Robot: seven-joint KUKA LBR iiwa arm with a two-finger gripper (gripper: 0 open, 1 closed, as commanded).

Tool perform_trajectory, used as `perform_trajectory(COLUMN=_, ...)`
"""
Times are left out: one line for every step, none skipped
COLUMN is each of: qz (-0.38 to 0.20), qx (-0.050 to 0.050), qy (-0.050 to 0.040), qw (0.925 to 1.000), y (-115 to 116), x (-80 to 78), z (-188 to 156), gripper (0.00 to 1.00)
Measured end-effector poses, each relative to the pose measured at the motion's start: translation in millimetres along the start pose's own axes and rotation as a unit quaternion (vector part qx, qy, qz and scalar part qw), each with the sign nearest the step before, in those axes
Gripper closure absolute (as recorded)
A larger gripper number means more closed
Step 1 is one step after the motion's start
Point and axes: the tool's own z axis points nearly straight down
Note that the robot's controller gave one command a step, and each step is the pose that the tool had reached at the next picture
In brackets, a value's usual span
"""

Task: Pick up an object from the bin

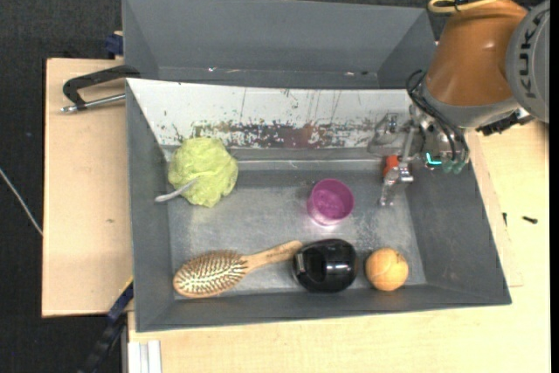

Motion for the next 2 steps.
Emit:
perform_trajectory(qz=-0.001, qx=0.001, qy=-0.0042, qw=1.0, y=0, x=-2.0, z=-5, gripper=0.0)
perform_trajectory(qz=-0.198, qx=0.001, qy=-0.0033, qw=0.9803, y=-67, x=29.5, z=73, gripper=1.0)
